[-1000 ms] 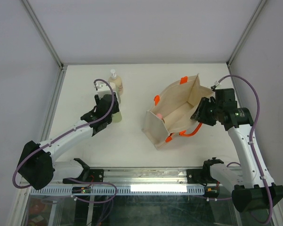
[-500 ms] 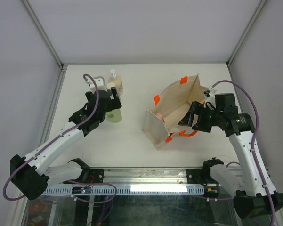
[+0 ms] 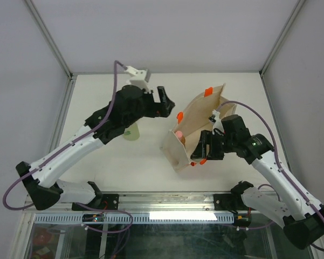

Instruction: Take the personal care products out of the canvas bag

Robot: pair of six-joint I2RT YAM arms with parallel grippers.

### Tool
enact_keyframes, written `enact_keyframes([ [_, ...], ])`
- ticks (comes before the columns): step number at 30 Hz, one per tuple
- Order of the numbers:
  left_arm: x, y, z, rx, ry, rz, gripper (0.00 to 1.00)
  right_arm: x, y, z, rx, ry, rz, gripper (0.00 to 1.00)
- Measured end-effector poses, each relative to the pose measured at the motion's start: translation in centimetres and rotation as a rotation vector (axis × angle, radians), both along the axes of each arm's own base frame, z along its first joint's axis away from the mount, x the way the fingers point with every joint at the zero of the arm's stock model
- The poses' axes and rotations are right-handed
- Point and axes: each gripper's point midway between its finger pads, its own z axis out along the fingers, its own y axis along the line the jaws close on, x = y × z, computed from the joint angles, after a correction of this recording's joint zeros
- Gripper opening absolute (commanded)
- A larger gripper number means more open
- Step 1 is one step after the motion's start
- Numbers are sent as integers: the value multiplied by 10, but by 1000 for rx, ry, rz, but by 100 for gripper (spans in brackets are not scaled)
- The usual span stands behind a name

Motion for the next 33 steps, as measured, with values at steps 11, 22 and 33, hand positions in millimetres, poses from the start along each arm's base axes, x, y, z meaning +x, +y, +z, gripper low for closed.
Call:
enact_keyframes([
  [11,-69,-132,-42,104,56,-375,68,1,3,-12,-61,-13,-29,64],
  [22,-76,-136,-60,231,99,-373,60,-1,0,-19,-67,-21,-34,82],
  [33,-75,-98,-76,347,115,-296,61,-1,9,-16,-32,-79,84,93],
])
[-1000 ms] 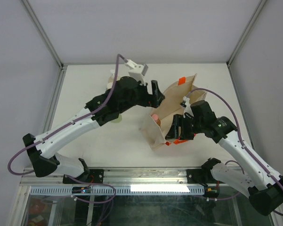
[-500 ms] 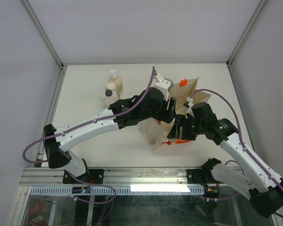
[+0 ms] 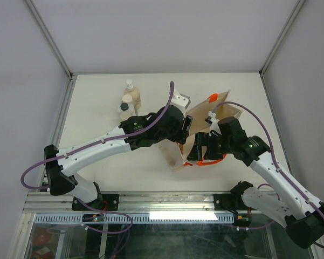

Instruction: Take the personal care products out of the canvas bag

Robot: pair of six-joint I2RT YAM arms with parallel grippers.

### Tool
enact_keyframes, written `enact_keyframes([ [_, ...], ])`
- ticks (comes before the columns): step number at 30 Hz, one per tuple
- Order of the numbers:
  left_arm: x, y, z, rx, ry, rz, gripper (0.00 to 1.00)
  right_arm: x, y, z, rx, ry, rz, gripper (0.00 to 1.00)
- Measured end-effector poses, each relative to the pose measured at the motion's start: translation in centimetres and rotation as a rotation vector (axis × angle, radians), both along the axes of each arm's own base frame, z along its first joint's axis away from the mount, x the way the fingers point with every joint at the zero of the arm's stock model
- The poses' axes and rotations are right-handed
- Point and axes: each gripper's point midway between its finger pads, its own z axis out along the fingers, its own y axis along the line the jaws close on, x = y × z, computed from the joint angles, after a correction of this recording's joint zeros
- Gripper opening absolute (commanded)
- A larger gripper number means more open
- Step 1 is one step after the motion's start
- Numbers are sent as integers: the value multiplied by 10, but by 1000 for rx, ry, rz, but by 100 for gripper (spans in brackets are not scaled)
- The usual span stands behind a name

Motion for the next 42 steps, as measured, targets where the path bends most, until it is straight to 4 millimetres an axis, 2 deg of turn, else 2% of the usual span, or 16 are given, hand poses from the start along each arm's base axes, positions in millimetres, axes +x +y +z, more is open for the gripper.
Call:
enact_keyframes([
  [5,2,7,1,12,-16,10,61,5,-1,-2,-28,2,-10,92],
  [9,1,9,6,4,-23,7,57,5,-1,-3,-32,2,-3,90],
  [16,-1,8,2,13,-14,-8,53,2,1,-1,-17,-13,45,87],
  [21,1,6,-14,76,11,-5,54,0,5,1,-6,-26,75,87],
  [25,3,12,-29,136,27,26,55,1,7,3,5,-36,85,87],
  [33,5,20,-37,184,39,63,56,3,9,5,12,-48,86,87],
  [42,10,15,-68,274,72,76,46,2,8,5,12,-51,86,87],
])
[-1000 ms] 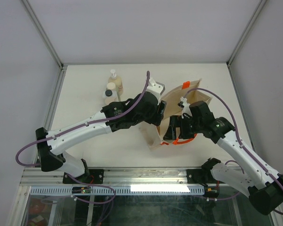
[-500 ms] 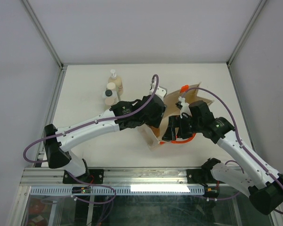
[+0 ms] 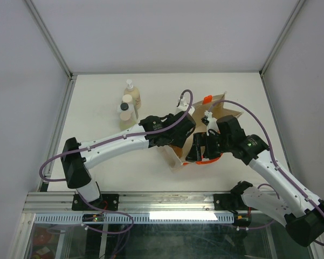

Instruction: Take the personal care products out of the canvas bag

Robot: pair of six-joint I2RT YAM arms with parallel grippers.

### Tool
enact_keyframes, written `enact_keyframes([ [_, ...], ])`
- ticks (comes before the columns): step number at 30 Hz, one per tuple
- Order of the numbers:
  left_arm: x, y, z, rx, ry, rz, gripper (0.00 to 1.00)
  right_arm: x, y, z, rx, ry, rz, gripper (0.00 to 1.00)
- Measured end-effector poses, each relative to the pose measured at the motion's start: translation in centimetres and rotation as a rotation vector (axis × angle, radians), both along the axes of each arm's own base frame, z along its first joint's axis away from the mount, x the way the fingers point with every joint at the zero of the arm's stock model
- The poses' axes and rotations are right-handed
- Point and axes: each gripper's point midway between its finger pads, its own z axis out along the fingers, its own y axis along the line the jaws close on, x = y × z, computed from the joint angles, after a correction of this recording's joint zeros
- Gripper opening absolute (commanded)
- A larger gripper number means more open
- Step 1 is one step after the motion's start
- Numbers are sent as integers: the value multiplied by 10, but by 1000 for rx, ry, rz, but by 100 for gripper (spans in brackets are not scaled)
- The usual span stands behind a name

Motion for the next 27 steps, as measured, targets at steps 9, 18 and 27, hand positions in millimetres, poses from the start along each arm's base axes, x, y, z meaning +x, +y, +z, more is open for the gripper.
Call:
enact_keyframes([
  [9,1,3,-3,19,-3,9,41,0,0,0,-1,0,0,87],
  [18,0,4,2,25,2,7,0,-2,-3,-2,-14,6,-7,87],
  [27,0,3,7,95,38,1,0,1,-5,-4,-31,0,-25,87],
])
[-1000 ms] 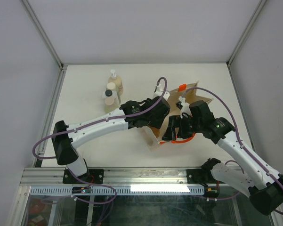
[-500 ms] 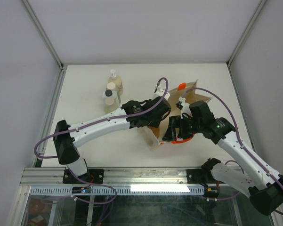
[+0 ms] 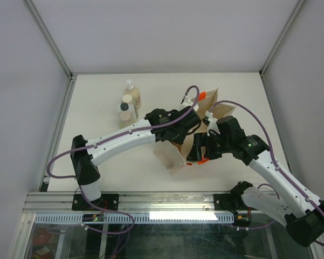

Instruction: Take the personal care products out of the canvas bag

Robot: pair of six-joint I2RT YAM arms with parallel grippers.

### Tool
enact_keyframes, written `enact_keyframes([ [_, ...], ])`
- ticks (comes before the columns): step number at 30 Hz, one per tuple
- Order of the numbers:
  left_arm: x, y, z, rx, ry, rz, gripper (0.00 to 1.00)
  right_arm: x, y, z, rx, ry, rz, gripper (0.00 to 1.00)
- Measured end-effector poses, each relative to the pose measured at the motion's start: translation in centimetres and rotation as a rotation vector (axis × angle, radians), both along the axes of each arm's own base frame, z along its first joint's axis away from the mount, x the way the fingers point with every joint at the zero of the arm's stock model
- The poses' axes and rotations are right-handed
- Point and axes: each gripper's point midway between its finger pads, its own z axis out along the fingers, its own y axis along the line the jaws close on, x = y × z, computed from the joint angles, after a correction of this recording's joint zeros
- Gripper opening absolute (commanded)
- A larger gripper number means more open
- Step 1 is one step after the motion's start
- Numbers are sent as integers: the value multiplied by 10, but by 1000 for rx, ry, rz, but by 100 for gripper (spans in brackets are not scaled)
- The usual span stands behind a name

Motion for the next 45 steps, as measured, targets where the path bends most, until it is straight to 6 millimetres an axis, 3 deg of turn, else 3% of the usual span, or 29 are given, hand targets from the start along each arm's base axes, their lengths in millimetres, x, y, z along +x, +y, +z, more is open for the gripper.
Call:
enact_keyframes([
  [5,2,-6,26,-27,-11,-1,0,1,-1,-1,-5,4,-16,87],
  [13,11,-21,106,-197,-96,3,0,11,-10,-4,-57,3,-117,85],
  [19,15,-25,141,-264,-135,18,0,26,-24,4,-123,-41,-220,84],
  [25,15,-17,155,-293,-153,54,0,39,-39,3,-211,-60,-300,83],
  [29,15,-10,163,-309,-166,76,0,49,-42,4,-254,-65,-328,73],
  [36,3,14,185,-349,-172,88,0,77,-48,7,-305,-66,-393,71],
  [45,-6,35,206,-391,-186,97,0,111,-83,6,-370,-56,-512,70],
])
